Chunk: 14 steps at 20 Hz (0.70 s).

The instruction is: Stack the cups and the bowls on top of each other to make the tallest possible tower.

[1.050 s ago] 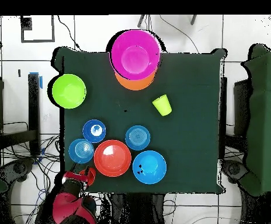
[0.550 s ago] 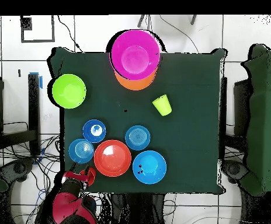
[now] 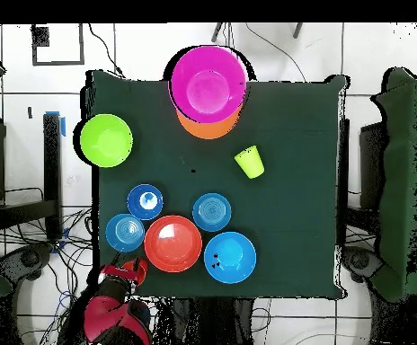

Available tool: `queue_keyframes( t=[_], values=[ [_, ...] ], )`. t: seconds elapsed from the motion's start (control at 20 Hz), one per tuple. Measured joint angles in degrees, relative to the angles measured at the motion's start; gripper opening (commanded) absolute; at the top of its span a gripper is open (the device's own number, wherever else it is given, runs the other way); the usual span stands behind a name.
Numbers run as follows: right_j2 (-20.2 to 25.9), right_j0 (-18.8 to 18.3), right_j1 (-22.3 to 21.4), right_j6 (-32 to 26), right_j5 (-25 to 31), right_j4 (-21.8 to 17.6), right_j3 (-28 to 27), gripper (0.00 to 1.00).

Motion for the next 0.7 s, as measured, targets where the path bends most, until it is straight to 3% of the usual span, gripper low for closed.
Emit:
queue_keyframes(
  t=[0.7],
  values=[
    [1.7, -1.33, 4.8, 0.0, -0.11, -0.36, -0.37, 1.0]
  ],
)
